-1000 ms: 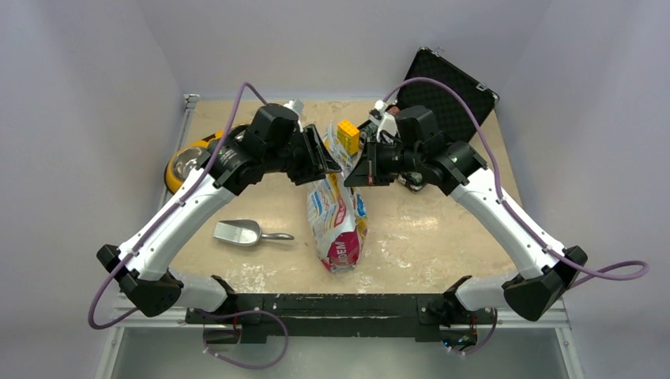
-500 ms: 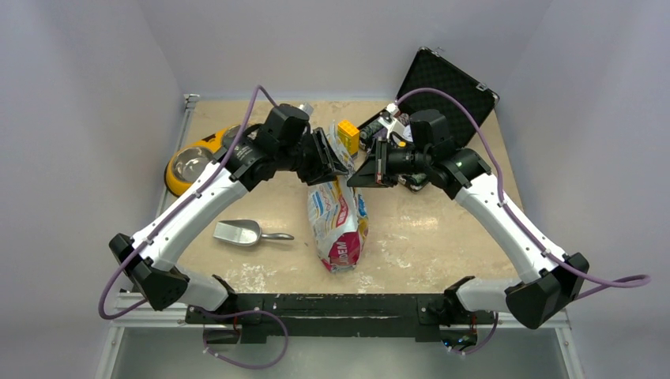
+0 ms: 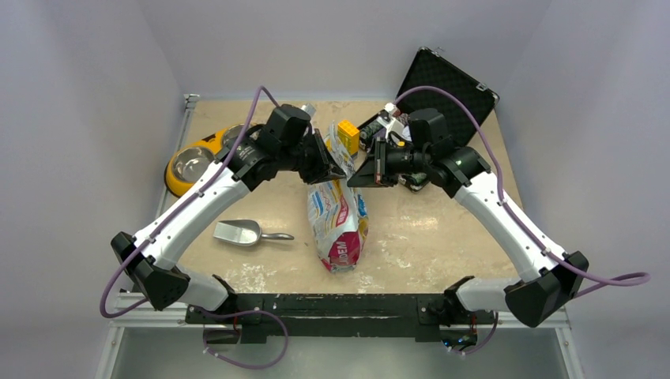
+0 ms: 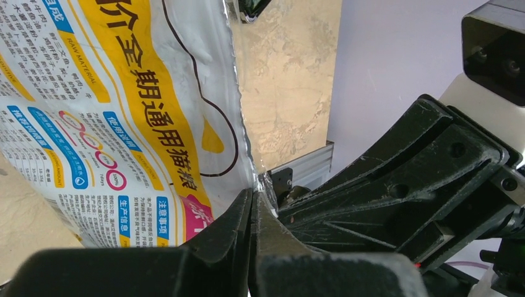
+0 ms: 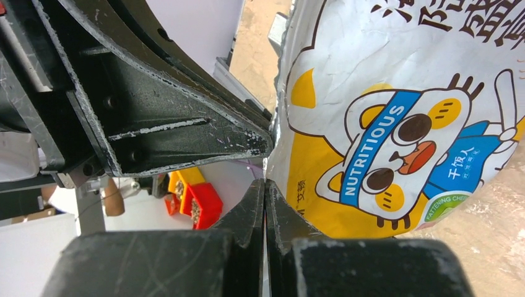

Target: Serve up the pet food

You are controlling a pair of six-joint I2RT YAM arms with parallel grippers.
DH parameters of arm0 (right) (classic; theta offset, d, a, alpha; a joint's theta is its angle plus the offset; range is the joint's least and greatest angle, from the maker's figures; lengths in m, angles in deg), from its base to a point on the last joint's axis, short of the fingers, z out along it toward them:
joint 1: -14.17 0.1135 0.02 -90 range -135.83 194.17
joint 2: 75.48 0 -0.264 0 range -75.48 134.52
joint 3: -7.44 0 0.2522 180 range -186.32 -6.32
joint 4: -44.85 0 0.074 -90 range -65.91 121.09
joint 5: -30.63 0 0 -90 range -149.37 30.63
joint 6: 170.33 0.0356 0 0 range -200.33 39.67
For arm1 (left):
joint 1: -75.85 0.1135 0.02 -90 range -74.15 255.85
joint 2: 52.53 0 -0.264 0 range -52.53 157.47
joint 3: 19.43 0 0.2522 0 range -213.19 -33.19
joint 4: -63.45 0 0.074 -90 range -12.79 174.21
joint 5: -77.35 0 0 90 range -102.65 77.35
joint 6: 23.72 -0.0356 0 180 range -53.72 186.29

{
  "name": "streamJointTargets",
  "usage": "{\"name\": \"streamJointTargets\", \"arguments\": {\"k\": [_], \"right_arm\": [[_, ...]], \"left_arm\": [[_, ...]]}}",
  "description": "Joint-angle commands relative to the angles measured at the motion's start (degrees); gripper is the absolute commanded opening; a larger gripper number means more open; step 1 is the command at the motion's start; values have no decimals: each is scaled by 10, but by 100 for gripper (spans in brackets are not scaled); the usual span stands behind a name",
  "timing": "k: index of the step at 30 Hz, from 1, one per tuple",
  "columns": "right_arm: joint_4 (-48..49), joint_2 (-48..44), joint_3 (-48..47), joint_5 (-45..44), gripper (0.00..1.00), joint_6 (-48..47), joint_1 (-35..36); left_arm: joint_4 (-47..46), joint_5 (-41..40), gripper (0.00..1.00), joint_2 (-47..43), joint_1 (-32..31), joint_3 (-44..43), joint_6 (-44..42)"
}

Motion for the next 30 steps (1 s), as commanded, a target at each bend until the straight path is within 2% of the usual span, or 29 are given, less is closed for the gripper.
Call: {"name": "streamJointTargets", "arguments": {"k": [1, 4, 8, 14, 22, 30], "right_arm": [[-51, 9, -74, -47, 0, -57, 27], [-109, 35, -126, -110, 0, -98, 52], [-130, 54, -151, -154, 8, -112, 60], [-177, 77, -201, -222, 13, -122, 61], [-164, 82, -208, -203, 24, -131, 70], [-133, 69, -194, -169, 28, -131, 78]], "left_arm": [[3, -4, 0, -2, 2, -1, -21], [-15, 2, 0, -16, 2, 8, -38], [-53, 6, 0, -42, 2, 39, -40], [-11, -14, 0, -45, 2, 35, -41], [13, -25, 0, -40, 3, 31, -35], [-1, -18, 0, -36, 3, 32, -40]]}}
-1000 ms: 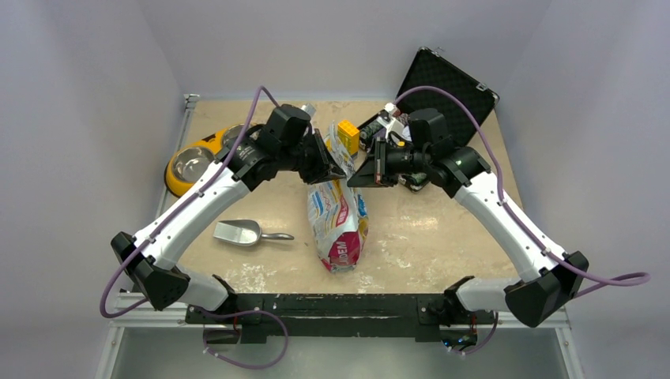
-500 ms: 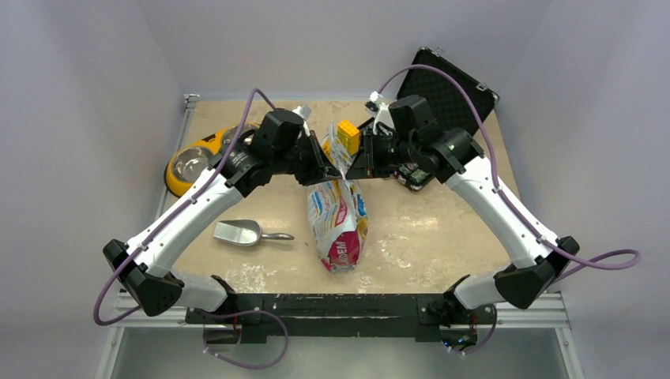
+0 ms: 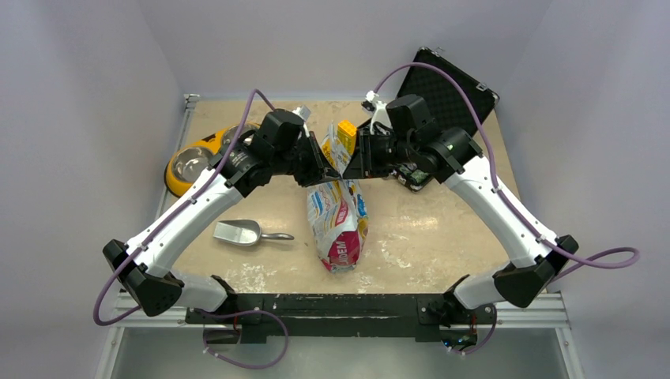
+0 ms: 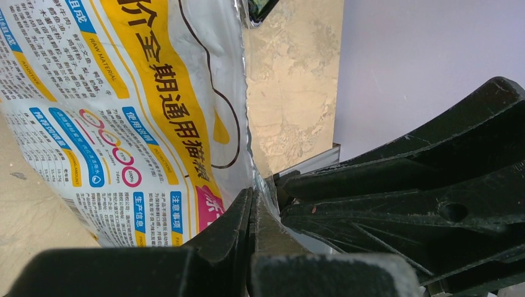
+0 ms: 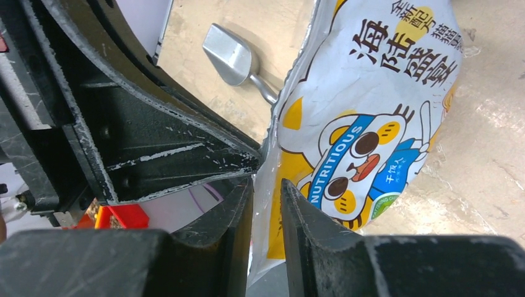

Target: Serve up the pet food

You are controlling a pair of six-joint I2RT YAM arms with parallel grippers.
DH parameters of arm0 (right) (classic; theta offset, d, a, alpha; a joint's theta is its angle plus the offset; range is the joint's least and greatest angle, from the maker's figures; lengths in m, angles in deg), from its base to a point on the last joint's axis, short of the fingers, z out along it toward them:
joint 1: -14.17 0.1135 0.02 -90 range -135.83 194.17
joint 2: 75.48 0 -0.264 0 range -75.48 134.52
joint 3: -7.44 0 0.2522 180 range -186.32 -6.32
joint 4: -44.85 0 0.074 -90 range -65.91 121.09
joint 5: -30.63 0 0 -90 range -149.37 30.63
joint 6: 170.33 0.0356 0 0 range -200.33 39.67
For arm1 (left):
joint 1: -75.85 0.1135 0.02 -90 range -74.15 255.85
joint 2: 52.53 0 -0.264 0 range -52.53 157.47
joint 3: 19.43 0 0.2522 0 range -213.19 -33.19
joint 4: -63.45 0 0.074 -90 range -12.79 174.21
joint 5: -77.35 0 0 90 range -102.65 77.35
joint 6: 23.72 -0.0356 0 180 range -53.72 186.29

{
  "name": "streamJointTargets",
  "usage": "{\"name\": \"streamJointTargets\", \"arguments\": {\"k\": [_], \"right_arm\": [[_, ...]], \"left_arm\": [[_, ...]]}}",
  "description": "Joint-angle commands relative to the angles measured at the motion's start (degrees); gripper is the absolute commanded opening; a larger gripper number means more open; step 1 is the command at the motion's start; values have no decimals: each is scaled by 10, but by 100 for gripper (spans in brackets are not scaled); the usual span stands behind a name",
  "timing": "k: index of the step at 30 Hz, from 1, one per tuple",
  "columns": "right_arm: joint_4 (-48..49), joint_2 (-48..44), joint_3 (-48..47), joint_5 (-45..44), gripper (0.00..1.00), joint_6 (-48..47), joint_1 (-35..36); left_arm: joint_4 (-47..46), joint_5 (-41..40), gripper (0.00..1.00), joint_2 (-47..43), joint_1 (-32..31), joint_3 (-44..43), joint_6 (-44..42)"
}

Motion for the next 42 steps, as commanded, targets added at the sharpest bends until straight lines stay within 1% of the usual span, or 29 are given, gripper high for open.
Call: {"name": "streamJointTargets", "arguments": {"k": [1, 4, 9, 10, 13, 15, 17, 20, 21, 24, 26, 29, 32, 35, 36, 38, 40, 42], "right_arm": [[34, -14, -2, 20, 28, -9, 8], [38, -5, 13, 25, 27, -6, 11], [27, 4, 18, 5, 21, -10, 15], [26, 6, 20, -7, 19, -12, 15], [4, 19, 10, -39, 1, -14, 16], [-4, 23, 6, -53, 0, -16, 19], [-17, 25, 4, -99, 0, -8, 26], [-74, 28, -16, -242, 0, 23, 48], [-87, 27, -21, -272, 0, 27, 52], [-109, 19, -22, -323, 0, 46, 54], [-102, 9, -12, -325, 0, 49, 54], [-82, -7, -3, -300, 0, 57, 54], [-45, -25, 6, -247, 0, 49, 56], [-21, -32, 12, -196, 0, 49, 56], [-8, -36, 19, -170, 0, 50, 56], [27, -48, 42, -131, 0, 54, 56], [42, -54, 50, -115, 0, 58, 56], [39, -53, 46, -113, 0, 59, 56]], "left_arm": [[16, -8, 0, -2, 1, -3, -17], [17, -7, 0, 0, 1, -7, -17], [34, -13, 0, 5, 1, -22, -16], [39, -16, 0, 6, 1, -24, -14], [69, -24, 0, 16, 1, -35, -10], [99, -35, 0, 25, 1, -43, -7], [127, -46, 0, 33, 1, -46, -2], [159, -63, 0, 35, 1, -46, 5], [160, -65, 0, 32, 1, -44, 5], [142, -68, 0, 14, 1, -24, -1], [121, -65, 0, 0, 1, -8, -8], [93, -53, 0, -13, 3, 4, -17], [75, -44, 0, -19, 5, -2, -27], [39, -7, 0, -19, 13, -8, -40], [30, 2, 3, -17, 17, -13, -41], [24, 8, 23, -10, 23, -26, -38], [39, -7, 42, 4, 29, -52, -37], [55, -19, 54, 23, 38, -81, -37]]}}
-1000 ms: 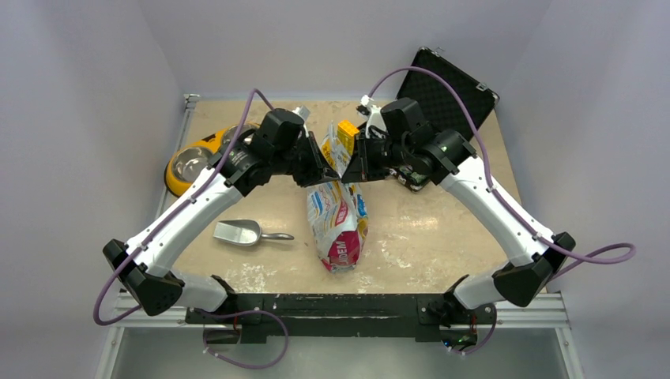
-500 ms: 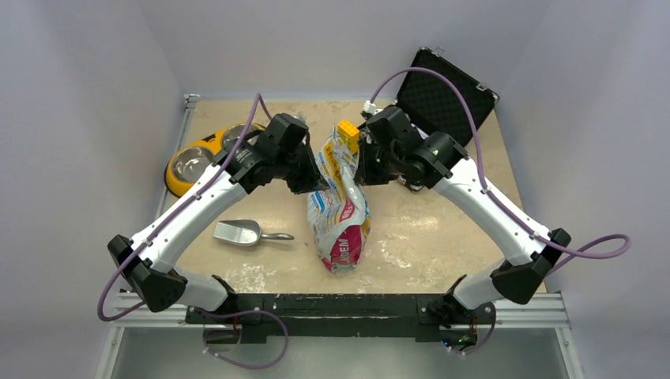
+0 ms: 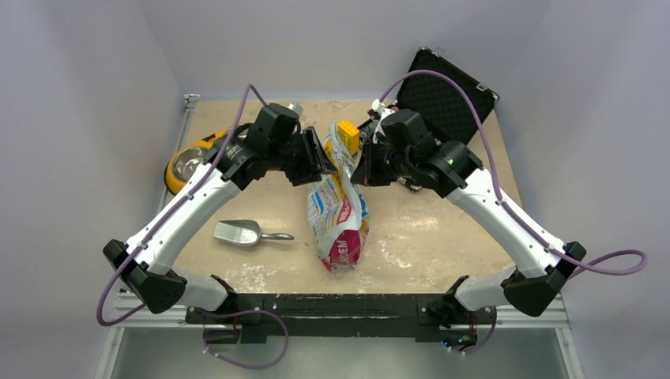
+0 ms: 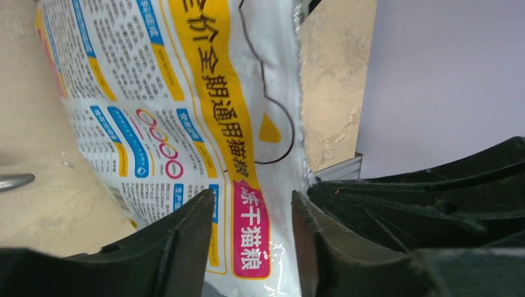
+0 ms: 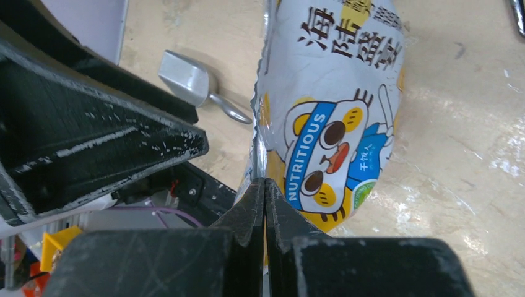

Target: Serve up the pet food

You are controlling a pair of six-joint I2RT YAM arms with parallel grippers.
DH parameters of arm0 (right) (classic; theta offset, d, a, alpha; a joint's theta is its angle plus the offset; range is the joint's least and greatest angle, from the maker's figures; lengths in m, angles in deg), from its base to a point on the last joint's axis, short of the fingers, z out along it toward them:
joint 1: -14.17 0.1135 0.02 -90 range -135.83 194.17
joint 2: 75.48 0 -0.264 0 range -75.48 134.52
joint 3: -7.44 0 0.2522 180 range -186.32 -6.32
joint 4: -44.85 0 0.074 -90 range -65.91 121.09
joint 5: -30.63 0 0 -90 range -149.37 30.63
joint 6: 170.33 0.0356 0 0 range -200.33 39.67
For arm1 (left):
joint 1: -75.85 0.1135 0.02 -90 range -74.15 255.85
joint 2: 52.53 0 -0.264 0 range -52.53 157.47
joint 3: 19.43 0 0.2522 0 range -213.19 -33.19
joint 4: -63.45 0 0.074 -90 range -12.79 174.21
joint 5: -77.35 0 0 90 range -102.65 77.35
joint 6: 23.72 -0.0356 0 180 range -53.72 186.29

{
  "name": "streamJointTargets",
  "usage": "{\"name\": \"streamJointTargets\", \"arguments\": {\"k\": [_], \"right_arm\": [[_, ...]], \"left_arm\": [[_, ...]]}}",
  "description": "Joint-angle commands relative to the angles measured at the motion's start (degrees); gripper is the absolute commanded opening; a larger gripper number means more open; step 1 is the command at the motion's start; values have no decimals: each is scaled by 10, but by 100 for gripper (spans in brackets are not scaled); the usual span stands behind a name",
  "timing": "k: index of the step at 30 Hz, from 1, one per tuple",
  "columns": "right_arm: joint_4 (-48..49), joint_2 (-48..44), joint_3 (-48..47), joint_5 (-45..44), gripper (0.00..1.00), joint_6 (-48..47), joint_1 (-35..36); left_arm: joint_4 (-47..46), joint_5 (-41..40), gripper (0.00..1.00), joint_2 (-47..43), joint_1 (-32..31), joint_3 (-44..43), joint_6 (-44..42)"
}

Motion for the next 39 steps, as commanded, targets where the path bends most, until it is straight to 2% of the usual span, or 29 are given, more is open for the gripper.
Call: {"name": "streamJointTargets", "arguments": {"k": [1, 8, 13, 17, 28, 39], "right_arm": [[41, -14, 1, 50, 0, 8, 0], [43, -12, -4, 60, 0, 5, 0], [41, -12, -4, 67, 0, 3, 0], [43, -12, -2, 72, 0, -2, 0], [50, -5, -6, 83, 0, -10, 0], [51, -1, 0, 89, 0, -11, 0]], "left_arm": [[-2, -12, 58, 28, 19, -78, -8], [25, -75, 58, 89, 28, -179, -28], [66, -160, 59, 134, 28, -252, -60], [81, -188, 51, 159, 28, -281, -86], [66, -167, 52, 196, 28, -283, -85], [59, -162, 56, 193, 22, -259, -87]]}}
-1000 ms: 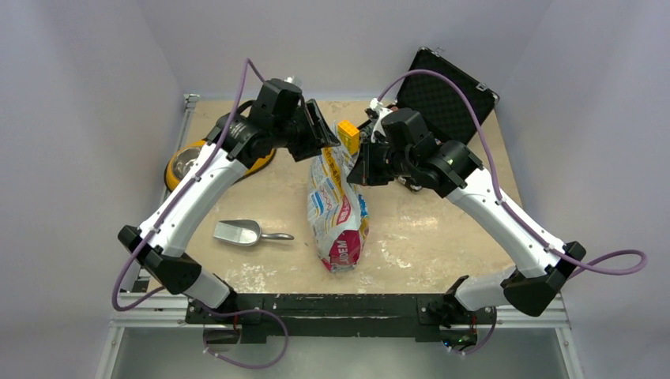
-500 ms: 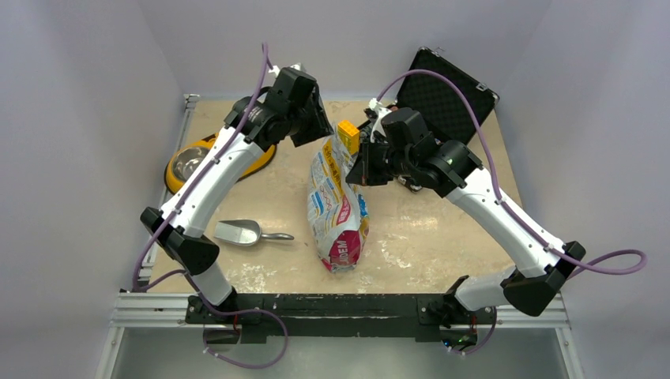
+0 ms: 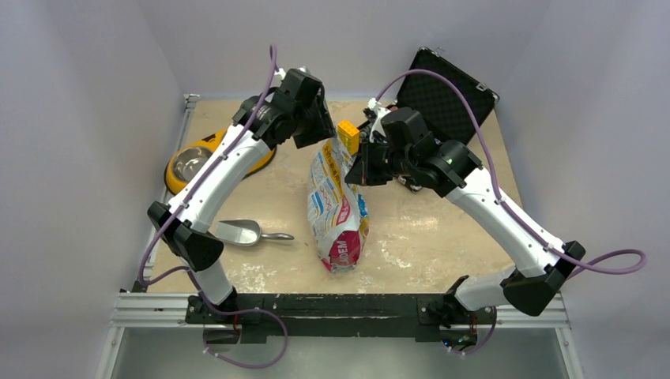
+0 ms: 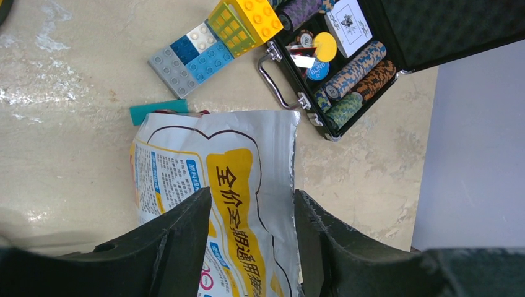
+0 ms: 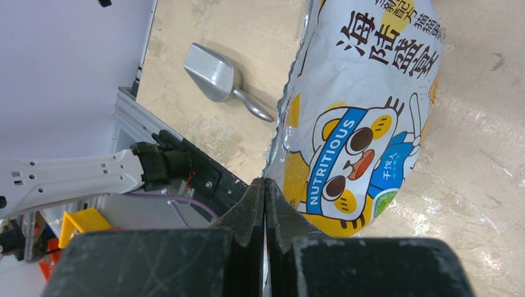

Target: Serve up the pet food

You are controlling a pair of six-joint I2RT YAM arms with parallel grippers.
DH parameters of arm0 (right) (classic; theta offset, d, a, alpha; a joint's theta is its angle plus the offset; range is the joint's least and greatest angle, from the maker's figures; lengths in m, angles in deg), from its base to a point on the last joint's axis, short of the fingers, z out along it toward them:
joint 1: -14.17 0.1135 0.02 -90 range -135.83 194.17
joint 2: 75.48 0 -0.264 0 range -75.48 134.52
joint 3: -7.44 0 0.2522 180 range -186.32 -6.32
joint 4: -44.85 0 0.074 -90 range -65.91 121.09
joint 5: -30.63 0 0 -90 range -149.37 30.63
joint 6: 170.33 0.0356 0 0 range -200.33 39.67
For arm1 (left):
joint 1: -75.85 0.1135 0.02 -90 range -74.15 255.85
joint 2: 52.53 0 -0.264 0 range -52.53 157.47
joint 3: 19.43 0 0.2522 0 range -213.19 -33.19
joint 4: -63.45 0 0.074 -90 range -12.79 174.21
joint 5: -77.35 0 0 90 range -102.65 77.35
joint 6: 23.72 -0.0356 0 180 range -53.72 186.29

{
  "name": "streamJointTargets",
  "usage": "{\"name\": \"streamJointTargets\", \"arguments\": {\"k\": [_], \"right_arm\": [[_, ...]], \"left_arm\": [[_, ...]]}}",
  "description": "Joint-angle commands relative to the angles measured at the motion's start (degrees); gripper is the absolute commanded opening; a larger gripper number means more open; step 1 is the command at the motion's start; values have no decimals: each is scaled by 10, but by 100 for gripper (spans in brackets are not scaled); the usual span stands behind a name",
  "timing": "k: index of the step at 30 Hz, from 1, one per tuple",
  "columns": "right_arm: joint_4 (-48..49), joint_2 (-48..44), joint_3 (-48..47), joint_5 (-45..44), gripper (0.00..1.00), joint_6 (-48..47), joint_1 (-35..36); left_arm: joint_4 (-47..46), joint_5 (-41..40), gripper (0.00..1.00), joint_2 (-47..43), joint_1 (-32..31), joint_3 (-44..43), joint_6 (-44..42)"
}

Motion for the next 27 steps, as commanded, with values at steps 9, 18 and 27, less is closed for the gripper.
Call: {"name": "streamJointTargets", "arguments": {"k": [9, 18, 27], "right_arm": [[17, 0, -3, 30, 0, -6, 1], [-4, 36, -46, 37, 0, -26, -1], [-17, 100, -157, 99, 26, -38, -84]], "left_arm": [[-5, -3, 42, -9, -4, 22, -16], [-27, 43, 0, -22, -2, 42, -34], [-68, 82, 0, -57, 2, 77, -39]]}}
